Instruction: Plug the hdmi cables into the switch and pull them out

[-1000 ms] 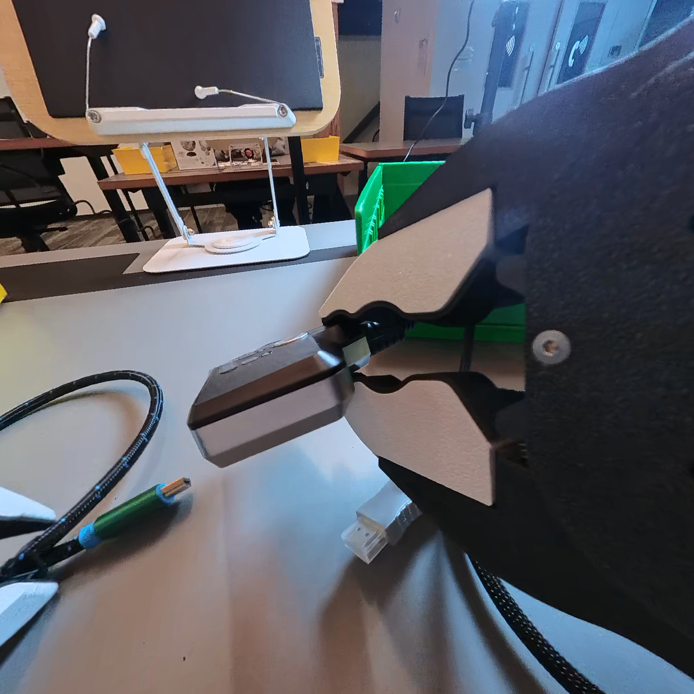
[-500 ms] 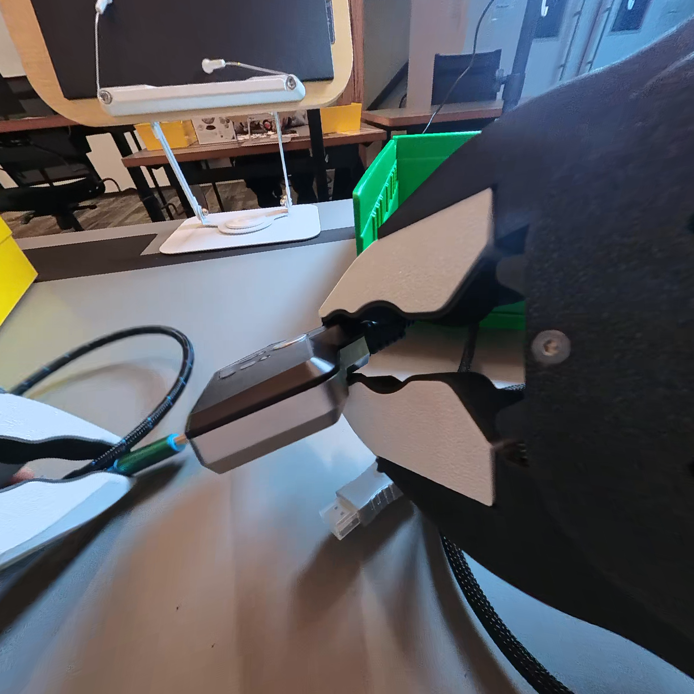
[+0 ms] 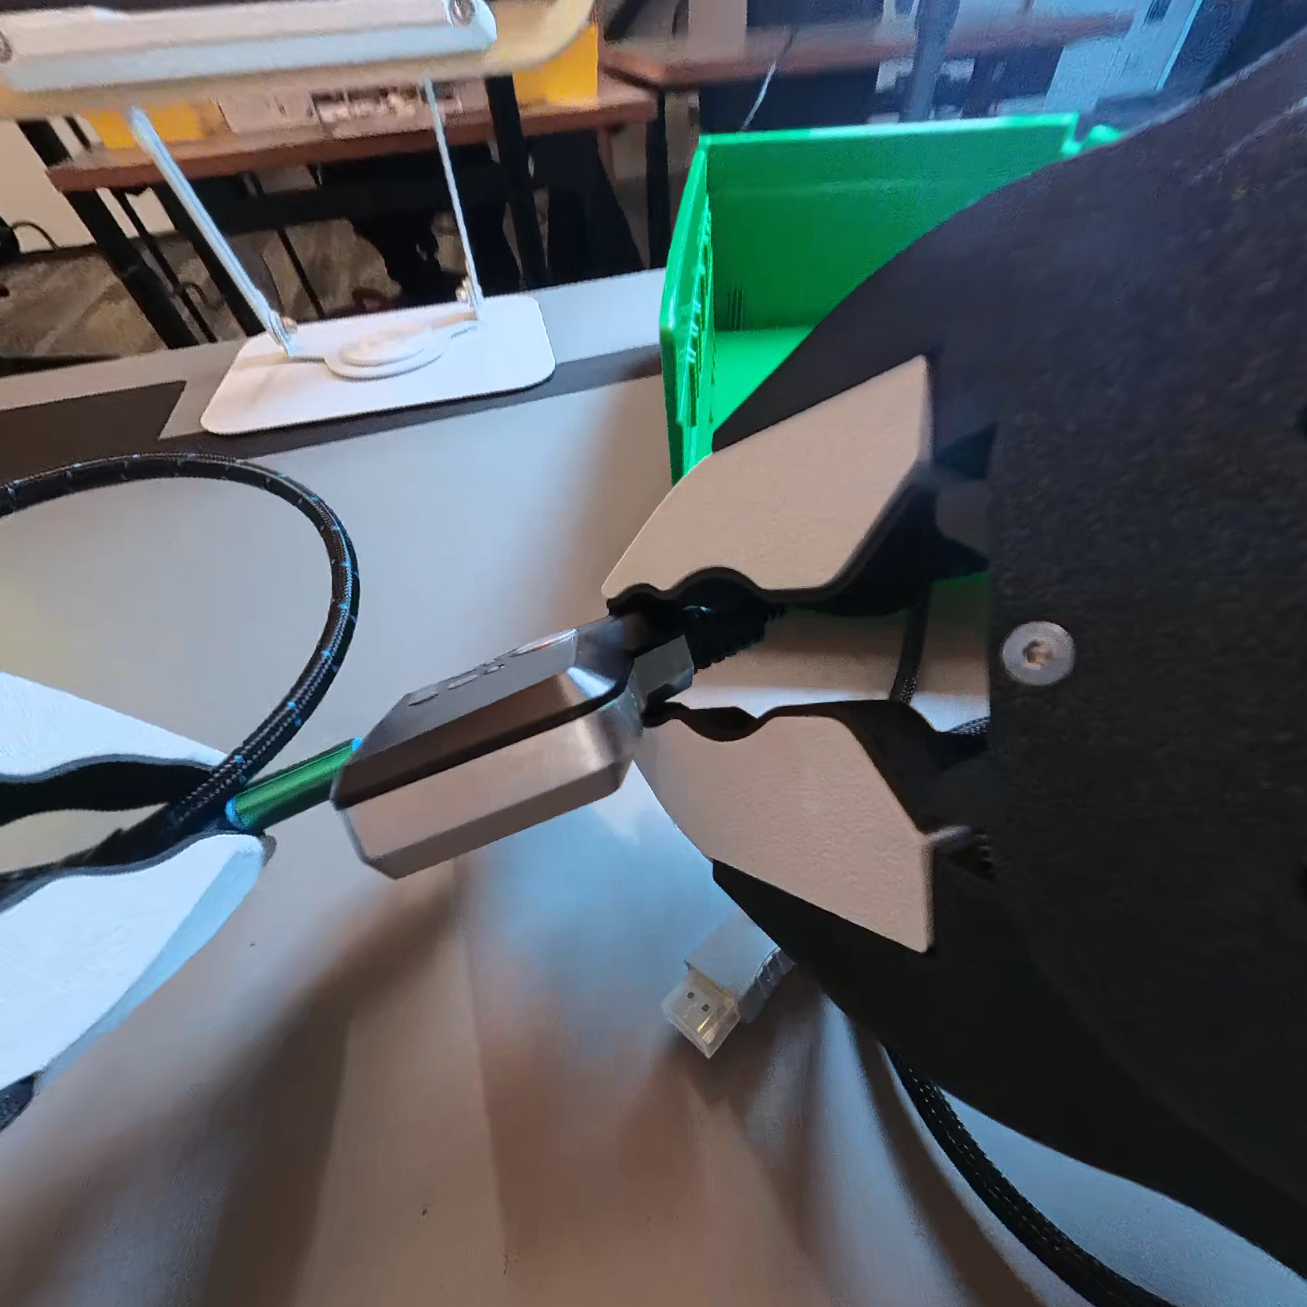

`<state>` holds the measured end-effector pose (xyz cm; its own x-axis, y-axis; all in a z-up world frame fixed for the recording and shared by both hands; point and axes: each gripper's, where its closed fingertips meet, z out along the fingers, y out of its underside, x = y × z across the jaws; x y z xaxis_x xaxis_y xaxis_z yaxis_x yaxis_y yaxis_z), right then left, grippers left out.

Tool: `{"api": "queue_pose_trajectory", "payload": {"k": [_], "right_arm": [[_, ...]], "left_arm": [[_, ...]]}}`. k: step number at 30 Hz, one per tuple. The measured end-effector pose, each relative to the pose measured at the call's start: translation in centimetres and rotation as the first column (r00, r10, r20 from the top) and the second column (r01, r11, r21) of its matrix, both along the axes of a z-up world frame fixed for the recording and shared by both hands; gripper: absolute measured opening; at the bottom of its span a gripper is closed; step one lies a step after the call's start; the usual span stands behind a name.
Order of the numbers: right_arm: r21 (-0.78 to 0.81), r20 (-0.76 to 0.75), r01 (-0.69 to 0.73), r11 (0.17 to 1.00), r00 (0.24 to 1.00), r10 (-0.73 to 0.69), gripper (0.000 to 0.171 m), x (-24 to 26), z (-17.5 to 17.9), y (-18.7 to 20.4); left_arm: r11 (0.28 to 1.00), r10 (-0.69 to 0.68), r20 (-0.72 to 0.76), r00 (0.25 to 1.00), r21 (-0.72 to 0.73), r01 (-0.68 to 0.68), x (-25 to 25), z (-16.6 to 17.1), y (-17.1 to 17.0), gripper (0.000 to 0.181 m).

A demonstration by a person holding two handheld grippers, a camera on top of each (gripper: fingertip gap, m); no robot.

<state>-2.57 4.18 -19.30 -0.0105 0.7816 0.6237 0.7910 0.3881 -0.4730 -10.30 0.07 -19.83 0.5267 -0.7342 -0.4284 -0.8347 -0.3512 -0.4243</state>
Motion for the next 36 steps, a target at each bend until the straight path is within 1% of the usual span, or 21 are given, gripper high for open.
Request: {"api": "queue_pose_trajectory", "payload": {"k": [3, 7, 11, 14, 17, 22, 25, 29, 32, 36], "right_arm": [[-0.107, -0.013, -0.002, 0.994, 1.0, 0.001, 0.023, -0.1, 0.0, -0.1], [-0.241, 0.006, 0.004, 0.971, 1.0, -0.003, 0.023, 0.0, -0.1, -0.4], [-0.299, -0.034, -0.02, 0.954, 0.999, 0.01, 0.023, 0.1, -0.1, -0.5], [-0.329, -0.07, -0.109, 0.938, 0.993, 0.091, 0.023, 0.2, 0.1, -1.4], [-0.369, -0.094, -0.159, 0.916, 0.987, 0.134, 0.023, 0.4, 0.3, -2.0], [-0.384, -0.099, -0.211, 0.899, 0.977, 0.187, 0.021, 0.3, 0.3, -3.2], [-0.378, -0.07, -0.212, 0.901, 0.977, 0.201, 0.022, 0.2, 0.2, -3.8], [-0.378, -0.037, -0.216, 0.9, 0.975, 0.218, 0.021, -0.3, 0.0, -4.7], [-0.364, -0.018, -0.214, 0.907, 0.975, 0.223, 0.022, -0.8, -0.3, -5.0], [-0.334, -0.06, -0.187, 0.924, 0.982, 0.177, 0.022, -0.9, -0.1, -4.2]], "left_arm": [[1.0, -0.006, -0.015, 1.0, -0.011, 0.006, -0.1, 0.5, 0.1, 0.014], [1.0, -0.024, -0.059, 0.998, -0.018, 0.023, -0.1, 1.0, 0.2, 0.014], [0.998, -0.061, 0.021, 0.998, -0.029, 0.062, 0.6, 1.7, 0.0, 0.013], [0.99, -0.119, 0.104, 0.987, -0.06, 0.126, 1.1, 1.8, -0.7, 0.013], [0.979, -0.175, 0.183, 0.967, -0.07, 0.19, 1.7, 2.2, -1.5, 0.012], [0.97, -0.213, 0.225, 0.951, -0.065, 0.233, 2.1, 2.2, -2.8, 0.011], [0.969, -0.233, 0.182, 0.955, -0.038, 0.244, 2.1, 2.0, -3.6, 0.011], [0.971, -0.227, 0.211, 0.951, -0.026, 0.238, 1.7, 1.4, -4.5, 0.01], [0.973, -0.225, 0.2, 0.954, -0.015, 0.232, 1.3, 1.0, -5.0, 0.011], [0.97, -0.24, 0.189, 0.952, 0.092, 0.226, 1.0, 1.4, -4.2, 0.012]]}}
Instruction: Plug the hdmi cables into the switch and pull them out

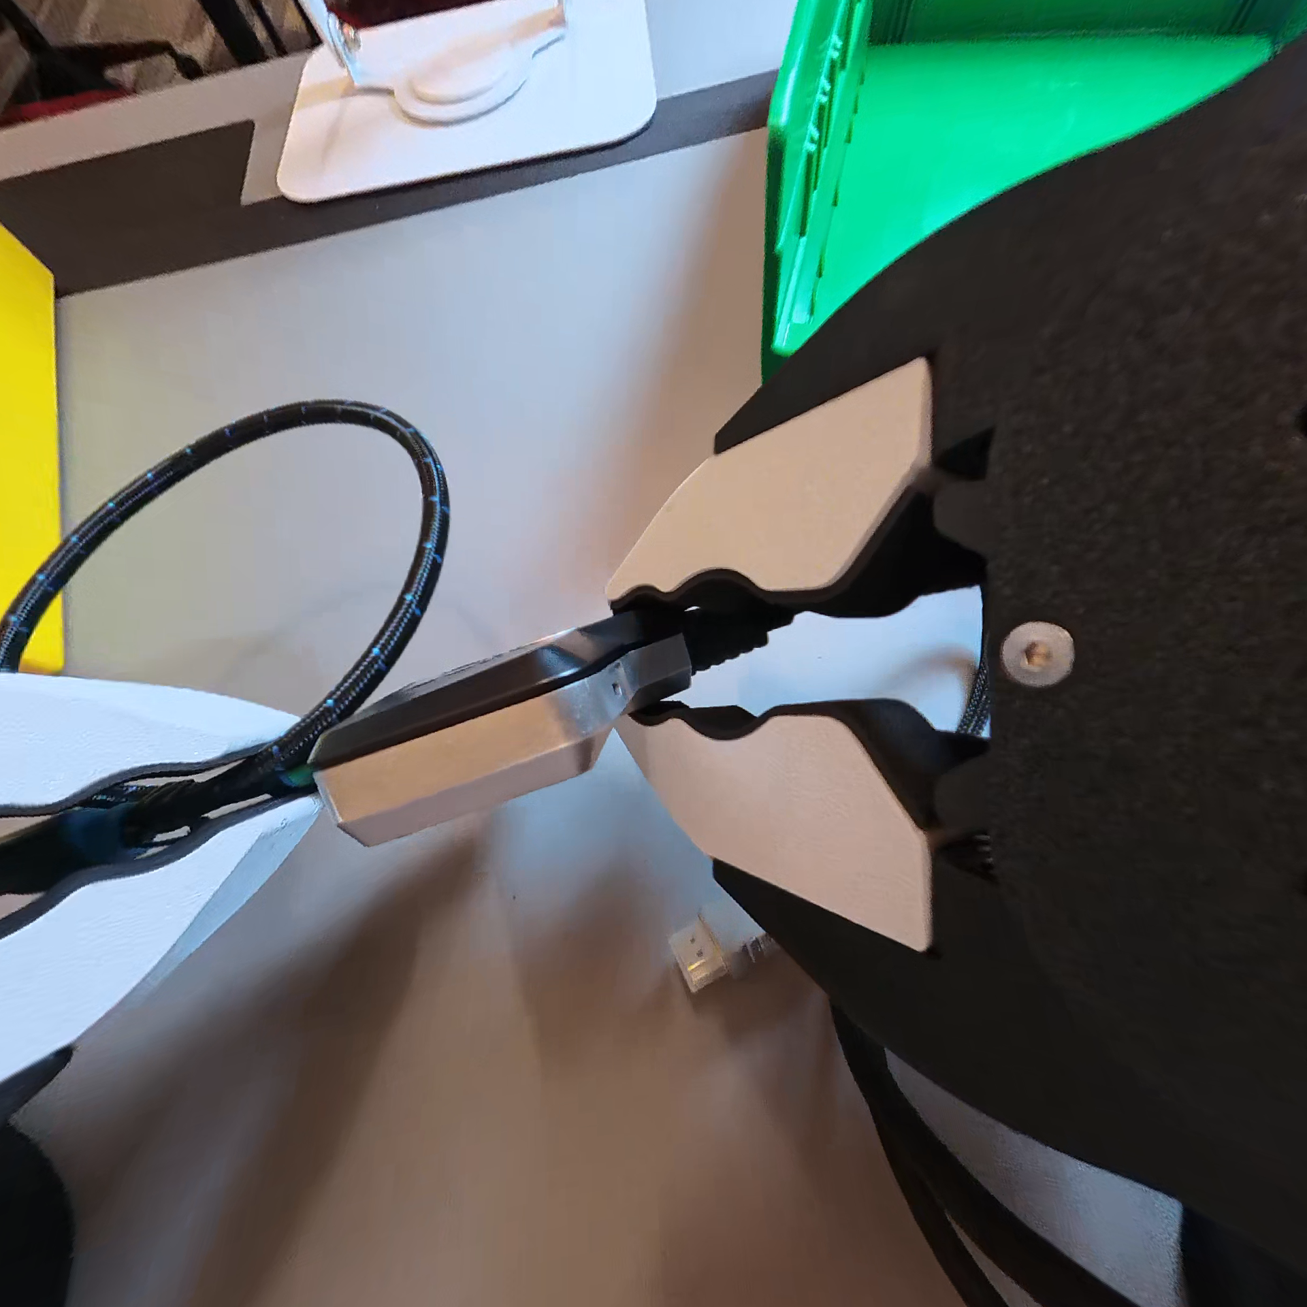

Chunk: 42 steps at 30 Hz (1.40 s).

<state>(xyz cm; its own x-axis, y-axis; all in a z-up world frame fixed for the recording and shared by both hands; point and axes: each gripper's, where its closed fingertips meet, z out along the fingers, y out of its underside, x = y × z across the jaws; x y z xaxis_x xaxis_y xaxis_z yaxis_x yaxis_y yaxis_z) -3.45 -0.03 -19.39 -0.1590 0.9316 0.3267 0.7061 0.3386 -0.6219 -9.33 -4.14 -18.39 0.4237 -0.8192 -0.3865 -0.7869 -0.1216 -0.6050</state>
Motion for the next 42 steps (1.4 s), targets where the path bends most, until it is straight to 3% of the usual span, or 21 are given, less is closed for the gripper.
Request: {"api": "queue_pose_trajectory", "payload": {"k": [3, 7, 10, 13, 18, 22, 29, 34, 37, 42], "right_arm": [[0.009, -0.061, 0.03, 1.0, 0.998, -0.03, 0.023, -0.1, 0.9, 0.5], [-0.031, -0.159, 0.061, 0.998, 0.985, -0.065, 0.023, 0.3, 2.4, 0.6], [-0.099, -0.265, 0.105, 0.99, 0.956, -0.128, 0.023, 1.1, 4.1, 1.6], [-0.22, -0.386, 0.121, 0.968, 0.901, -0.2, 0.023, 2.1, 6.3, 2.8], [-0.37, -0.588, -0.02, 0.929, 0.779, -0.218, 0.022, 2.2, 10.1, 2.1], [-0.408, -0.644, -0.173, 0.896, 0.751, -0.148, 0.023, 0.7, 11.2, -1.1], [-0.489, -0.629, -0.294, 0.821, 0.771, -0.098, 0.023, -1.7, 10.6, -5.0], [-0.496, -0.63, -0.286, 0.82, 0.768, -0.113, 0.023, -1.9, 10.1, -4.9], [-0.483, -0.692, -0.339, 0.807, 0.713, -0.114, 0.029, -1.5, 11.4, -5.1], [-0.337, -0.681, -0.28, 0.899, 0.732, -0.027, 0.023, -1.0, 11.0, -5.1]], "left_arm": [[0.993, 0.019, 0.023, 1.0, 0.119, -0.022, -0.2, 1.5, 1.0, 0.019], [0.968, -0.005, 0.298, 0.955, 0.24, -0.07, 0.1, 6.8, 1.0, 0.032], [0.915, -0.054, 0.557, 0.829, 0.361, -0.182, -1.8, 12.7, 0.4, 0.032], [0.919, -0.059, 0.761, 0.646, 0.294, -0.263, -5.0, 15.4, -0.2, 0.03], [0.993, 0.006, 0.798, 0.602, 0.065, -0.096, -3.4, 10.4, 0.5, 0.049], [0.995, -0.097, 0.76, 0.643, 0.083, 0.052, 1.7, 8.9, -0.5, 0.056], [0.981, -0.182, 0.782, 0.596, 0.184, 0.058, 3.3, 10.2, -1.4, 0.02], [0.989, -0.141, 0.821, 0.554, 0.097, 0.107, 3.1, 9.5, -1.3, 0.019], [0.988, -0.128, 0.824, 0.551, 0.057, 0.144, 3.2, 8.8, -1.3, 0.019], [0.981, -0.094, 0.847, 0.523, -0.011, 0.193, 3.7, 8.0, -1.5, 0.019]]}}
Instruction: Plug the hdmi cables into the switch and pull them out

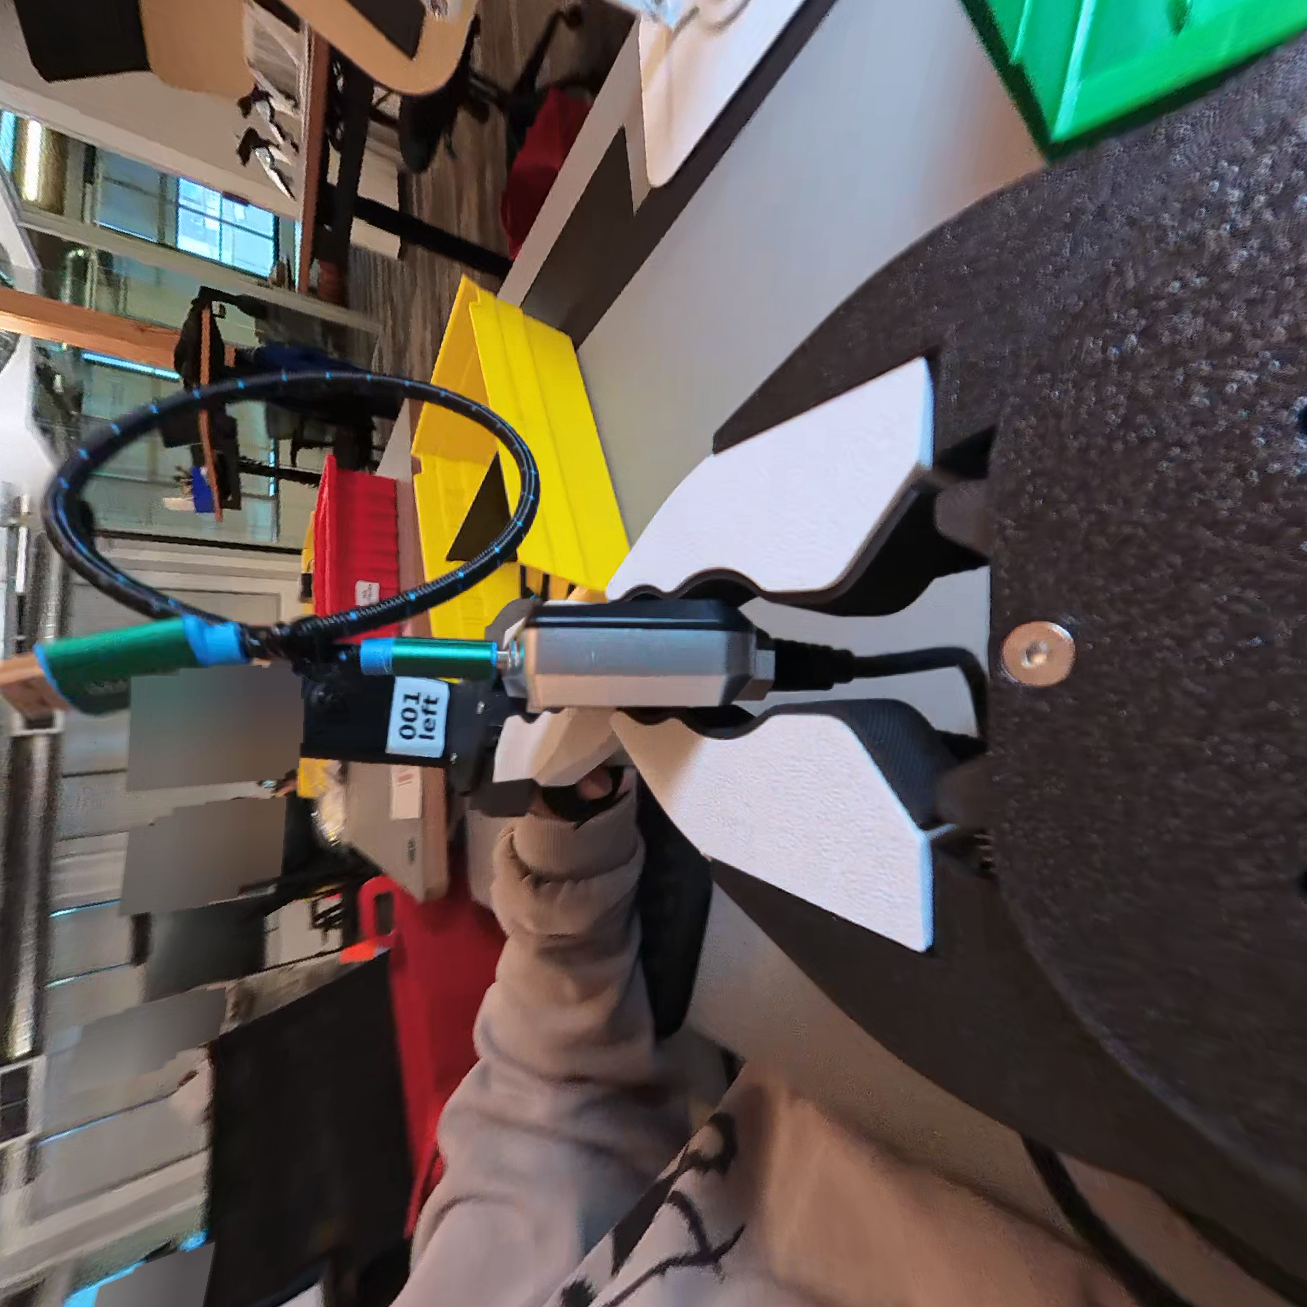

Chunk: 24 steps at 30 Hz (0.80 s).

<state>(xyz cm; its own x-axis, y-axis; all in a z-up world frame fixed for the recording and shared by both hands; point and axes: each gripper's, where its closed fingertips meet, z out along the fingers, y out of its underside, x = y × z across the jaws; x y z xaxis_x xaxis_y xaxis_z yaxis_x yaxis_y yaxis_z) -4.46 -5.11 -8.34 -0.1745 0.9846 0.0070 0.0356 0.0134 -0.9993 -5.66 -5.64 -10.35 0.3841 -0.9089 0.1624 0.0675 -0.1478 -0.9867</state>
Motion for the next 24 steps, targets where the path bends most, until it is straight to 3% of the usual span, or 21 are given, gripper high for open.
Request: {"api": "queue_pose_trajectory", "payload": {"k": [8, 13, 15, 17, 19, 21, 23, 24], "right_arm": [[0.113, 0.038, 0.023, 0.993, 0.999, -0.028, 0.025, -0.3, -0.7, -0.5], [0.222, 0.055, 0.061, 0.973, 0.996, -0.075, 0.023, -0.1, -0.7, -0.3], [0.268, 0.038, 0.086, 0.96, 0.994, -0.1, 0.023, 0.4, 0.2, -0.1], [0.285, 0.019, 0.127, 0.95, 0.99, -0.138, 0.023, 1.3, 1.3, 0.6], [0.304, 0.001, 0.186, 0.934, 0.981, -0.196, 0.023, 2.2, 2.2, 1.8], [0.318, 0.001, 0.223, 0.922, 0.972, -0.236, 0.023, 2.9, 2.5, 2.9], [0.317, 0.0, 0.241, 0.917, 0.967, -0.254, 0.023, 3.2, 2.6, 3.5], [0.314, 0.005, 0.242, 0.918, 0.966, -0.257, 0.023, 3.2, 2.4, 3.7]], "left_arm": [[0.999, -0.034, 0.052, 0.998, -0.016, 0.035, 0.3, 0.1, -0.3, 0.019], [1.0, -0.007, 0.012, 1.0, -0.011, 0.007, 0.2, -0.3, 0.0, 0.018], [0.999, 0.046, 0.015, 0.999, 0.016, -0.046, -1.4, 1.2, 0.3, 0.027], [0.981, 0.183, -0.037, 0.982, 0.071, -0.18, -5.0, 3.2, 1.2, 0.035], [0.903, 0.418, -0.141, 0.897, 0.173, -0.393, -10.9, 4.8, 2.9, 0.033], [0.797, 0.604, -0.291, 0.742, 0.257, -0.547, -17.6, 5.0, 4.4, 0.031], [0.742, 0.656, -0.495, 0.57, 0.283, -0.608, -23.5, 3.3, 5.6, 0.031], [0.747, 0.625, -0.605, 0.494, 0.281, -0.602, -25.8, 1.7, 6.0, 0.03]]}}
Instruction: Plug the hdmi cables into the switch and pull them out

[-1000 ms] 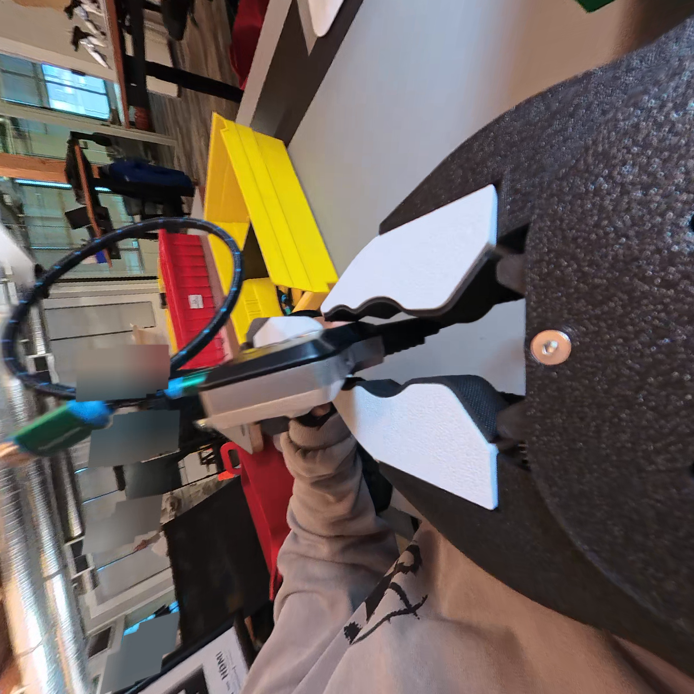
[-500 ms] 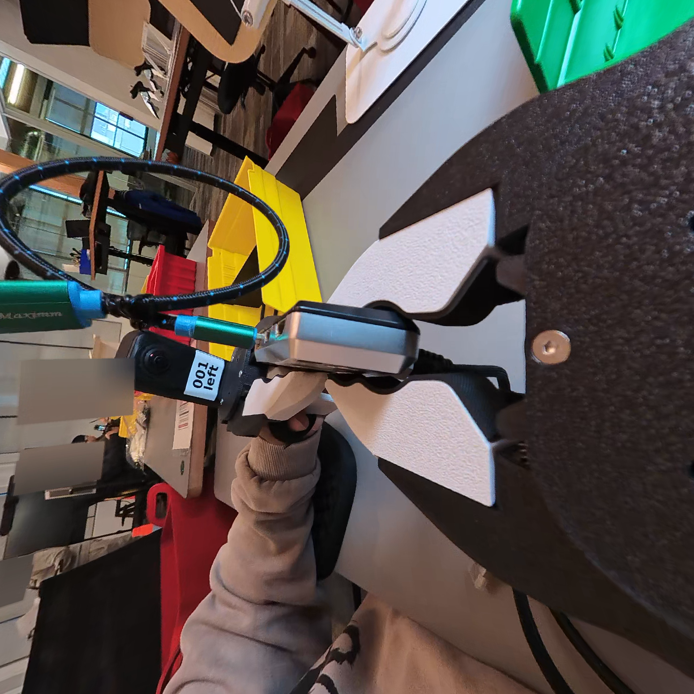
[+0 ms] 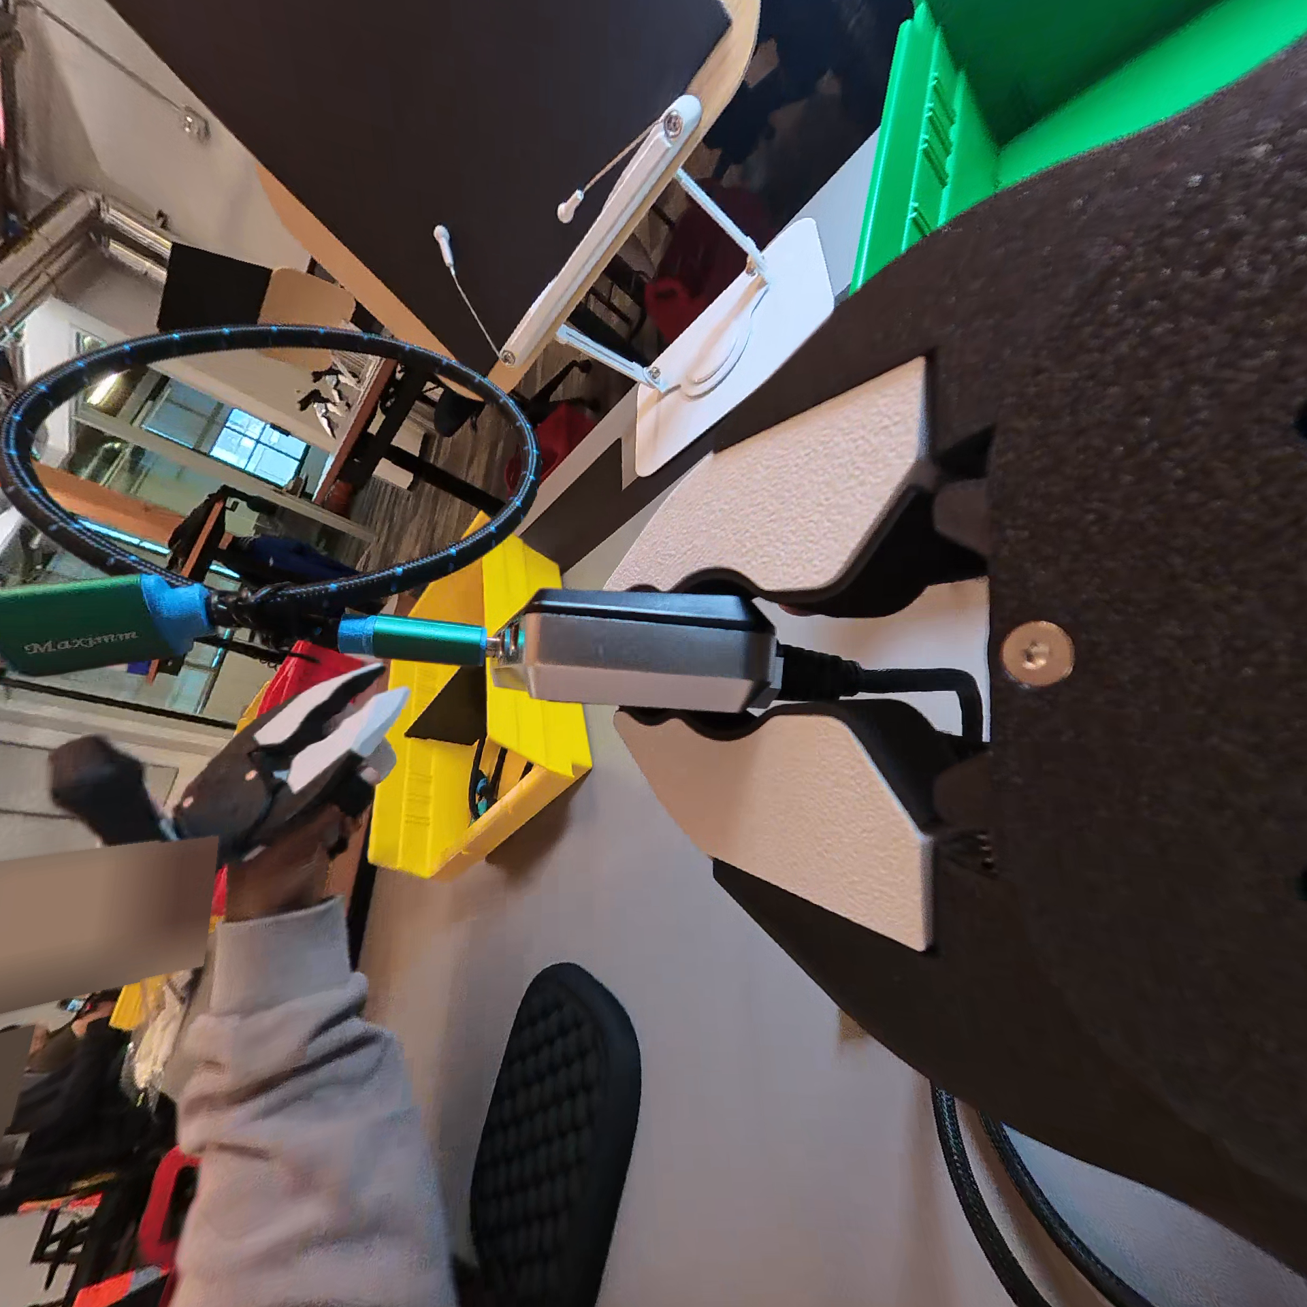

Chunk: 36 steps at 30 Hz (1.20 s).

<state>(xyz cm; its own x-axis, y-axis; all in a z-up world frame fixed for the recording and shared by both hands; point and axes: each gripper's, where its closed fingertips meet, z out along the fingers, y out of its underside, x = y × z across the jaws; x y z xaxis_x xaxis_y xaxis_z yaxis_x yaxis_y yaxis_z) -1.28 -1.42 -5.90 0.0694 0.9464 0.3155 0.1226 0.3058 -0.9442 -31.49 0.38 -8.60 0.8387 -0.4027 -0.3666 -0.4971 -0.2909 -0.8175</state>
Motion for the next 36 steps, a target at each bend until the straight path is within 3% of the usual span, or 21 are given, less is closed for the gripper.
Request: {"api": "queue_pose_trajectory", "payload": {"k": [3, 5, 11, 13, 14, 17, 23, 29, 32, 36], "right_arm": [[0.007, 0.02, 0.012, 1.0, 1.0, -0.012, 0.024, -0.2, -0.6, 0.2], [0.002, 0.024, 0.009, 1.0, 1.0, -0.009, 0.024, -0.2, -0.8, 0.1], [-0.064, 0.013, -0.004, 0.998, 1.0, 0.005, 0.023, 0.1, -1.0, 0.7], [-0.075, 0.015, -0.003, 0.997, 1.0, 0.004, 0.023, 0.3, -1.2, 0.9], [-0.076, 0.018, -0.002, 0.997, 1.0, 0.003, 0.023, 0.3, -1.3, 1.0], [-0.083, 0.017, 0.001, 0.997, 1.0, 0.0, 0.023, 0.4, -1.4, 1.3], [-0.08, 0.016, 0.013, 0.997, 1.0, -0.012, 0.023, 0.3, -1.1, 1.3], [-0.047, 0.018, 0.055, 0.997, 0.998, -0.055, 0.023, 0.6, -0.3, 1.6], [-0.017, 0.035, 0.099, 0.995, 0.995, -0.098, 0.024, 0.9, -0.3, 2.0], [0.023, 0.069, 0.149, 0.989, 0.986, -0.151, 0.023, 1.4, -0.5, 2.6]], "left_arm": [[0.975, -0.093, -0.345, 0.934, -0.222, 0.015, -4.1, -5.6, 0.5, 0.031], [0.938, -0.192, -0.465, 0.864, -0.345, 0.023, -5.3, -9.0, 0.7, 0.031], [0.853, -0.386, -0.574, 0.723, -0.521, 0.042, -6.1, -14.0, 2.0, 0.034], [0.848, -0.407, -0.601, 0.688, -0.529, 0.04, -6.3, -14.7, 2.2, 0.02], [0.862, -0.403, -0.622, 0.672, -0.505, 0.05, -6.3, -14.5, 2.4, 0.01], [0.874, -0.386, -0.615, 0.687, -0.482, 0.059, -6.4, -12.7, 1.9, 0.01], [0.925, -0.308, -0.642, 0.702, -0.373, 0.065, -6.3, -3.7, -0.2, 0.009], [0.911, -0.394, -0.466, 0.792, -0.309, 0.272, 1.6, 3.9, -3.4, 0.008], [0.831, -0.54, -0.317, 0.78, -0.347, 0.435, 7.7, 3.2, -5.2, 0.007], [0.664, -0.7, -0.114, 0.705, -0.468, 0.584, 14.1, -2.5, -6.9, 0.007]]}}
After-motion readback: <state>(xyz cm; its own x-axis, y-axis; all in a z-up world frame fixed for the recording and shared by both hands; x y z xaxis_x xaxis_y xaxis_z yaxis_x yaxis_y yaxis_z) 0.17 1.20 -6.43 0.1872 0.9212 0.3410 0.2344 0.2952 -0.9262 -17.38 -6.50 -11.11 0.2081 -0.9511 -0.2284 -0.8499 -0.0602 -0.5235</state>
